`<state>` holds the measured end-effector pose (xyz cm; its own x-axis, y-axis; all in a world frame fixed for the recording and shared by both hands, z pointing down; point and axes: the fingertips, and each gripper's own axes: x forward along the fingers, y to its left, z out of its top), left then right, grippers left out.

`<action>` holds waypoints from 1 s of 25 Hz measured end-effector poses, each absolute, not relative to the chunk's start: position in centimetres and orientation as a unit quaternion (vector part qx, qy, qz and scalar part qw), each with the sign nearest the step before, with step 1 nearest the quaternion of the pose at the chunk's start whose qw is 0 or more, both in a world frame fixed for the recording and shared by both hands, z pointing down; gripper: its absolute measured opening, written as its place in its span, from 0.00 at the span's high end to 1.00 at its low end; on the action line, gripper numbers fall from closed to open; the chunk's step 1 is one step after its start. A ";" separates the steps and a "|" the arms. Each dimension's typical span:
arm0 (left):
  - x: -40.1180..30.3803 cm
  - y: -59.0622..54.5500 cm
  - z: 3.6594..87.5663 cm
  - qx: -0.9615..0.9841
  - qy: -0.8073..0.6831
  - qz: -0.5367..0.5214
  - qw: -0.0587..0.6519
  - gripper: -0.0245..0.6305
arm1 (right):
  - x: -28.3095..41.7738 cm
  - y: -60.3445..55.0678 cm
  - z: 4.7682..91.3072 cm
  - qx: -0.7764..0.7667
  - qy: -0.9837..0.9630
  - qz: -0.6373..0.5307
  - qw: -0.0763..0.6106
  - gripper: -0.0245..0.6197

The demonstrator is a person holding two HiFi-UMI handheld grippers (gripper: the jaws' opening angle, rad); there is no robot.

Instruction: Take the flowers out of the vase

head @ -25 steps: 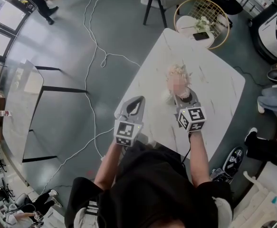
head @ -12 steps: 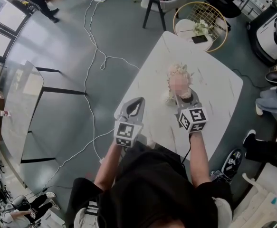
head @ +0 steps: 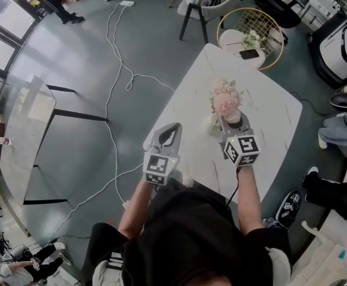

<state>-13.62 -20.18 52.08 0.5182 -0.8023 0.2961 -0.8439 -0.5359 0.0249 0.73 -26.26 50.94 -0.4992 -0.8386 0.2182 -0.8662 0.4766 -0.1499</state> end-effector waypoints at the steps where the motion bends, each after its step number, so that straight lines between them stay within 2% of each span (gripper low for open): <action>1: -13.6 -20.2 52.0 0.868 -0.474 0.124 0.082 0.95 | 0.7 -26.3 50.8 0.497 -0.858 0.119 0.057 0.83; 25: -13.7 -19.3 50.6 0.868 -0.480 0.111 0.068 0.95 | 1.4 -26.1 45.7 0.497 -0.863 0.091 0.020 0.83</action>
<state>-13.69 -19.29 50.56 0.5152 -0.8174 0.2579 -0.8476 -0.5305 0.0117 1.37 -26.09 45.70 -0.5047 -0.8543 0.1247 -0.8615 0.4890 -0.1366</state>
